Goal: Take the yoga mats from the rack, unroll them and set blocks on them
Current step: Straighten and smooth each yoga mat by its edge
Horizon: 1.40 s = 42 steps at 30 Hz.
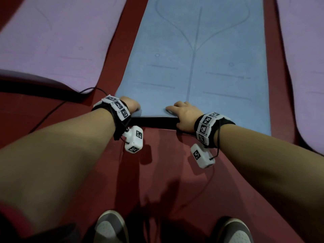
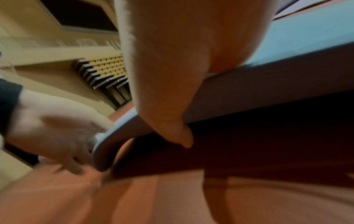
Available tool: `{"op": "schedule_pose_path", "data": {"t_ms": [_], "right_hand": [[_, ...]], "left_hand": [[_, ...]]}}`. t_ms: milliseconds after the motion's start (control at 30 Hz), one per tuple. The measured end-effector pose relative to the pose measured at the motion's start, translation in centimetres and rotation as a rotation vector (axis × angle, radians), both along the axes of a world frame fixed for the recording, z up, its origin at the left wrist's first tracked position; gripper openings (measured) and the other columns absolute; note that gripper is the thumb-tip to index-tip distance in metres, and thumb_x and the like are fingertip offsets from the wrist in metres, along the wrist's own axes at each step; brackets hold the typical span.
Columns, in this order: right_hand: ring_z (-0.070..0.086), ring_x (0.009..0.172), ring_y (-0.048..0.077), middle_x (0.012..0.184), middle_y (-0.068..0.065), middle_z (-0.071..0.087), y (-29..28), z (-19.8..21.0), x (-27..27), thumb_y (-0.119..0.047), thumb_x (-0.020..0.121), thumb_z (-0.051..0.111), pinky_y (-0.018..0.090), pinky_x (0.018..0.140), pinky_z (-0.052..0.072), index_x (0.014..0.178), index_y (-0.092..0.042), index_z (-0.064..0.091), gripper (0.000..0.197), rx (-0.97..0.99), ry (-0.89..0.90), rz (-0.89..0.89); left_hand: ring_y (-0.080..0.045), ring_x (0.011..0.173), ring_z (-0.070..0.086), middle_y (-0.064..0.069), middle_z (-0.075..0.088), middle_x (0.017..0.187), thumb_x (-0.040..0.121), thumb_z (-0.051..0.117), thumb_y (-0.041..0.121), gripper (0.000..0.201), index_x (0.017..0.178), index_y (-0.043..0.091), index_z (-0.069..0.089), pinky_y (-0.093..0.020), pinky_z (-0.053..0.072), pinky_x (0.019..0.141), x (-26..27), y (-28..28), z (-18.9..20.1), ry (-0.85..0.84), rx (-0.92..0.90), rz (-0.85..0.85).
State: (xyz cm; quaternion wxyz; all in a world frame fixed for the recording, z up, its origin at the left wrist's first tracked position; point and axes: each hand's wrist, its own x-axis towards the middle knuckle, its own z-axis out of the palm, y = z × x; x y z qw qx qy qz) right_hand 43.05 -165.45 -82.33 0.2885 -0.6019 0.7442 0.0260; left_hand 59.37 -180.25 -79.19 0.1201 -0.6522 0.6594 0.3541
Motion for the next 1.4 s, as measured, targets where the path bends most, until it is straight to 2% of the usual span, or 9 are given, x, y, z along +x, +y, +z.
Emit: {"op": "schedule_pose_path", "data": {"t_ms": [100, 233, 367, 567, 733, 867, 1067, 1267, 1400], "right_hand": [[0.039, 0.128, 0.03, 0.143, 0.002, 0.039, 1.3, -0.8, -0.4, -0.023, 0.083, 0.061, 0.043, 0.101, 0.039, 0.146, -0.035, 0.034, 0.07, 0.025, 0.102, 0.048], [0.046, 0.116, 0.033, 0.126, 0.006, 0.05, 1.0, -0.6, -0.5, -0.019, 0.088, 0.055, 0.045, 0.09, 0.043, 0.137, -0.032, 0.046, 0.051, -0.002, 0.171, 0.014], [0.055, 0.105, 0.033, 0.114, 0.006, 0.058, -0.3, 1.5, -0.5, -0.02, 0.093, 0.047, 0.041, 0.08, 0.043, 0.119, -0.023, 0.058, 0.028, -0.199, 0.269, -0.007], [0.052, 0.112, 0.032, 0.124, 0.004, 0.061, -0.8, 3.8, -2.6, -0.019, 0.091, 0.048, 0.042, 0.089, 0.041, 0.134, -0.026, 0.052, 0.044, -0.4, 0.256, -0.064], [0.053, 0.124, 0.022, 0.133, 0.005, 0.061, -1.8, 5.5, -4.5, -0.053, 0.1, 0.04, 0.036, 0.107, 0.038, 0.131, -0.022, 0.062, 0.048, -0.225, -0.375, -0.365], [0.05, 0.126, 0.01, 0.136, -0.006, 0.056, -1.6, 5.8, -5.8, -0.049, 0.101, 0.041, 0.024, 0.111, 0.031, 0.139, -0.022, 0.054, 0.048, -0.014, -0.583, -0.371], [0.045, 0.135, 0.02, 0.148, -0.001, 0.047, -2.0, 3.8, -6.3, -0.067, 0.081, 0.062, 0.028, 0.108, 0.033, 0.15, -0.028, 0.038, 0.082, 0.013, -0.304, -0.308], [0.06, 0.105, 0.031, 0.115, 0.007, 0.064, -2.1, 2.1, -5.1, -0.068, 0.085, 0.054, 0.037, 0.074, 0.044, 0.12, -0.018, 0.054, 0.061, -0.261, 0.121, -0.279], [0.06, 0.098, 0.035, 0.105, 0.011, 0.065, -2.4, 1.6, -5.0, -0.055, 0.092, 0.053, 0.036, 0.066, 0.036, 0.106, -0.014, 0.053, 0.043, -0.297, 0.197, -0.221]], "left_hand": [[-0.034, 0.119, 0.056, -0.018, 0.059, 0.132, 0.094, 0.055, 0.022, 0.022, 0.11, 0.007, 0.061, -0.032, 0.044, 0.089, 0.3, 1.1, 0.1, -0.264, -0.027, -0.393], [-0.036, 0.129, 0.04, -0.005, 0.041, 0.143, 0.074, 0.065, 0.039, 0.067, 0.139, 0.029, 0.049, -0.045, 0.041, 0.105, -1.0, 2.2, -1.0, -0.249, -0.055, -0.731], [-0.033, 0.122, 0.043, -0.005, 0.046, 0.133, 0.077, 0.072, 0.044, 0.066, 0.136, 0.028, 0.048, -0.043, 0.044, 0.087, -3.0, 2.9, -1.4, -0.248, -0.228, -0.927], [-0.031, 0.114, 0.05, -0.004, 0.058, 0.117, 0.09, 0.052, 0.011, 0.036, 0.124, 0.023, 0.057, -0.045, 0.041, 0.088, -5.8, 2.0, 0.8, -0.247, -0.725, -0.922], [-0.032, 0.115, 0.048, -0.004, 0.059, 0.115, 0.093, 0.048, 0.006, 0.033, 0.12, 0.021, 0.056, -0.047, 0.04, 0.089, -6.9, 2.1, 0.6, -0.203, -0.731, -0.853], [-0.032, 0.115, 0.047, -0.003, 0.058, 0.116, 0.09, 0.049, 0.003, 0.034, 0.119, 0.021, 0.056, -0.048, 0.039, 0.089, -7.2, 2.2, 0.4, -0.145, -0.74, -0.857], [-0.028, 0.118, 0.045, 0.003, 0.059, 0.12, 0.087, 0.052, 0.003, 0.043, 0.122, 0.026, 0.06, -0.046, 0.032, 0.097, -6.4, 1.8, 0.1, -0.042, -0.758, -0.849], [-0.028, 0.122, 0.046, 0.002, 0.059, 0.128, 0.088, 0.05, 0.006, 0.047, 0.13, 0.026, 0.058, -0.045, 0.036, 0.097, -6.5, 1.3, 1.3, 0.071, -0.695, -0.842], [-0.023, 0.116, 0.055, 0.0, 0.061, 0.127, 0.079, 0.075, 0.025, 0.052, 0.128, 0.025, 0.06, -0.038, 0.044, 0.099, -6.9, -0.2, 3.1, 0.206, -0.308, -0.775]]}}
